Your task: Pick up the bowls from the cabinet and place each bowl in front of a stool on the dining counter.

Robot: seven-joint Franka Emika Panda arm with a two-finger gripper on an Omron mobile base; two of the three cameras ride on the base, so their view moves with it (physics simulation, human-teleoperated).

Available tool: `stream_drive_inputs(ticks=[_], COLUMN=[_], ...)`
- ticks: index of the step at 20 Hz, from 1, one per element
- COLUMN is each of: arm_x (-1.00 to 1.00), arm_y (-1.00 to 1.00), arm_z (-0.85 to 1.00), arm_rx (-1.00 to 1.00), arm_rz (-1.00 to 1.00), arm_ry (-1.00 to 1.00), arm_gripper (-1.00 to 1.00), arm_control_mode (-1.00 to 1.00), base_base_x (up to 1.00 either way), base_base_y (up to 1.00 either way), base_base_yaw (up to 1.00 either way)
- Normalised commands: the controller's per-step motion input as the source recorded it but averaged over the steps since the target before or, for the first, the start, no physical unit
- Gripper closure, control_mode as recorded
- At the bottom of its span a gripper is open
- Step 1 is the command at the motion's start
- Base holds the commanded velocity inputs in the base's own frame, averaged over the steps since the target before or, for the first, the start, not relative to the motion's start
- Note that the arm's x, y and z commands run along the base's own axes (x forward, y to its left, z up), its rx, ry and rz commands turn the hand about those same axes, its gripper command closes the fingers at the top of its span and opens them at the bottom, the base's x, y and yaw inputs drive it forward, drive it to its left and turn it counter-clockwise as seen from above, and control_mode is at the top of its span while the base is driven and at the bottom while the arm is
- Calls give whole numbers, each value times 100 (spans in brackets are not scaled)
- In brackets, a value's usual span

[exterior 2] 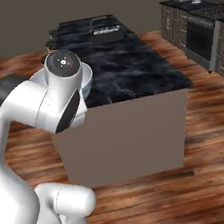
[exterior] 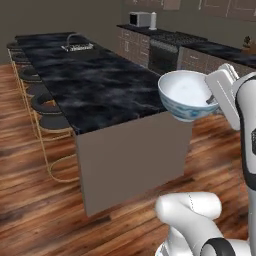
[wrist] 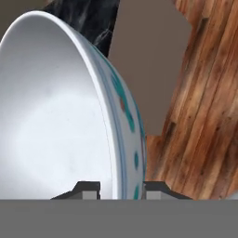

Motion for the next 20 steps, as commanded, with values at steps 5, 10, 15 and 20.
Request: stream_drive_inputs(ticks=[5, 10, 15, 20], arm_x=[0, 0, 0, 0], arm_y=[0, 0, 0, 0], arm_z=[0, 0, 0, 0], arm_rx=[0, 0, 0, 0], arm_rz=[0, 0, 0, 0], arm_ry=[0, 0, 0, 0], arm_gripper=[100, 100, 100, 100], arm_control_mode=[100, 100, 100, 100], base_base_x=[0, 1, 25, 47], base_base_y=[100, 100, 100, 100], base_base_yaw=[-56, -27, -25, -27])
